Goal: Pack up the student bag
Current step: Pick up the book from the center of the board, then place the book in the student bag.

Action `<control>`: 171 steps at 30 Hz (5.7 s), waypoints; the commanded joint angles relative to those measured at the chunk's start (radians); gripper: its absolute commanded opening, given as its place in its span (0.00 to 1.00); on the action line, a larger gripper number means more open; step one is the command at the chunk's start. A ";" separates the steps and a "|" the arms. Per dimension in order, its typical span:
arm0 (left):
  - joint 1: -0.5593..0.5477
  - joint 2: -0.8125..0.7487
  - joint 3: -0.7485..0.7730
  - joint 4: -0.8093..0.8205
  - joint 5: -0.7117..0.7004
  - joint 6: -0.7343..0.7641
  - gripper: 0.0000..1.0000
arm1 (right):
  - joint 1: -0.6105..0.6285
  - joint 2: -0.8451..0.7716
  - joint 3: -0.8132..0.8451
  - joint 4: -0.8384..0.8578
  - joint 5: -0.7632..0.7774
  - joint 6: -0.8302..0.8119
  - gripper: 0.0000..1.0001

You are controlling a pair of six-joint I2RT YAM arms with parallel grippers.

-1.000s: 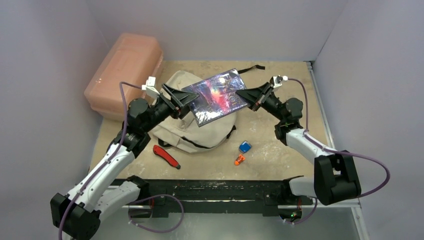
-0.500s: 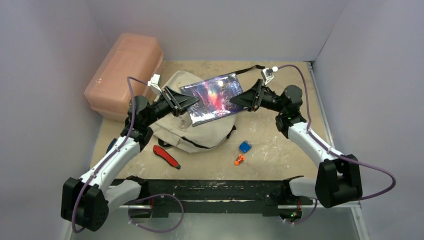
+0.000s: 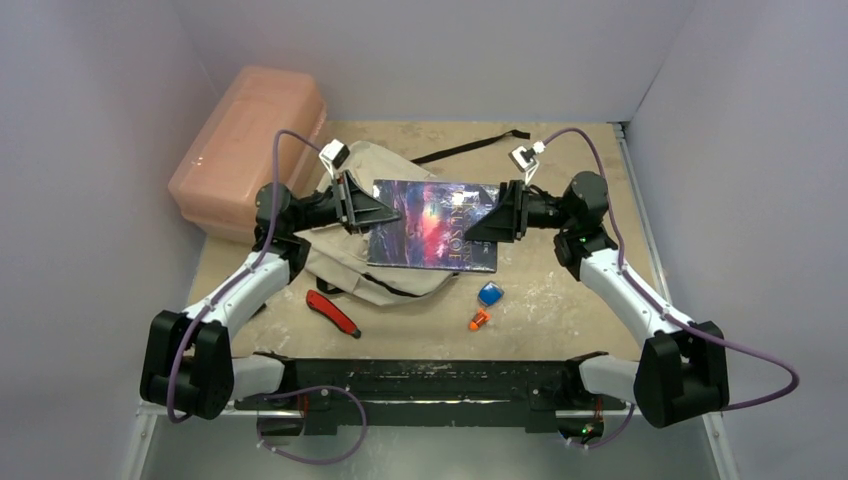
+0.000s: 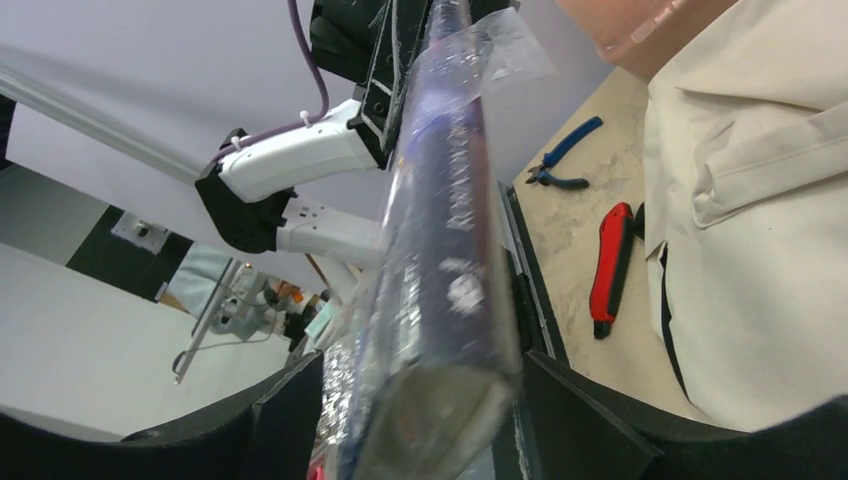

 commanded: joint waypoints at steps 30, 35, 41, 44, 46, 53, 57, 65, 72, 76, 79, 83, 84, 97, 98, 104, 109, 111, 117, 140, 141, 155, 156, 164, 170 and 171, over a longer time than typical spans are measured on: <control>0.017 -0.123 0.433 -1.474 -0.608 0.921 0.68 | 0.028 -0.014 0.084 -0.377 0.203 -0.182 0.00; 0.005 -0.202 0.384 -1.516 -0.829 0.914 0.83 | -0.116 -0.061 0.139 -0.636 0.410 -0.298 0.00; -0.256 -0.186 0.382 -1.485 -1.048 1.000 0.83 | -0.177 -0.142 0.286 -0.954 0.883 -0.397 0.00; -0.404 -0.099 0.394 -1.432 -1.104 1.041 0.82 | -0.179 -0.190 0.332 -1.094 1.192 -0.397 0.00; -0.522 -0.011 0.420 -1.418 -1.177 1.085 0.83 | -0.179 -0.236 0.354 -1.160 1.361 -0.401 0.00; -0.770 0.362 0.638 -1.491 -1.446 1.235 0.84 | -0.179 -0.469 0.307 -1.142 1.532 -0.458 0.00; -0.829 0.526 0.752 -1.524 -1.583 1.306 0.79 | -0.179 -0.503 0.280 -1.140 1.492 -0.472 0.00; -0.851 0.697 0.862 -1.603 -1.692 1.336 0.67 | -0.178 -0.481 0.222 -1.129 1.376 -0.442 0.00; -0.849 0.745 0.884 -1.651 -1.818 1.364 0.19 | -0.179 -0.460 0.192 -1.110 1.302 -0.457 0.00; -0.832 0.604 0.863 -1.653 -1.802 1.347 0.00 | -0.179 -0.436 0.166 -1.100 1.243 -0.570 0.00; -0.782 0.463 0.831 -1.627 -1.689 1.304 0.00 | -0.178 -0.397 0.151 -1.098 1.088 -0.599 0.00; -0.674 0.303 0.773 -1.555 -1.510 1.258 0.00 | -0.178 -0.318 0.130 -1.068 0.845 -0.579 0.00; -0.646 0.268 0.753 -1.523 -1.478 1.254 0.00 | -0.178 -0.296 0.116 -1.044 0.753 -0.557 0.00; -0.573 0.069 0.690 -1.434 -1.374 1.291 0.00 | -0.049 -0.186 -0.209 -0.304 0.329 0.030 0.00; -0.573 0.067 0.690 -1.435 -1.365 1.294 0.00 | -0.024 -0.178 -0.208 -0.274 0.343 0.055 0.00; -0.573 0.061 0.698 -1.442 -1.307 1.297 0.00 | 0.050 -0.105 -0.239 -0.006 0.465 0.229 0.00; -0.573 0.049 0.705 -1.456 -1.244 1.293 0.00 | 0.120 0.094 -0.223 0.213 0.635 0.258 0.00; -0.573 0.042 0.708 -1.458 -1.209 1.294 0.00 | 0.169 0.206 -0.195 0.347 0.683 0.254 0.00; -0.573 0.046 0.734 -1.486 -1.131 1.317 0.00 | 0.324 0.458 -0.064 0.570 0.931 0.126 0.00; -0.573 0.019 0.704 -1.525 -1.198 1.397 0.00 | 0.407 0.373 -0.068 -0.024 0.994 -0.143 0.85; -0.573 0.018 0.704 -1.524 -1.197 1.398 0.00 | 0.406 0.372 -0.084 -0.004 0.994 -0.138 0.78; -0.573 0.039 0.704 -1.531 -1.178 1.367 0.00 | 0.408 0.642 0.086 0.389 0.987 0.069 0.09; -0.573 0.043 0.704 -1.531 -1.182 1.364 0.00 | 0.408 0.642 0.084 0.393 0.986 0.072 0.10; -0.573 0.052 0.690 -1.530 -1.205 1.366 0.00 | 0.335 0.467 -0.084 0.234 0.890 -0.073 0.48; -0.573 0.056 0.715 -1.549 -1.203 1.371 0.00 | 0.310 0.432 -0.126 0.187 0.773 -0.123 0.65; -0.573 0.054 0.716 -1.551 -1.203 1.369 0.00 | 0.309 0.427 -0.131 0.198 0.762 -0.113 0.66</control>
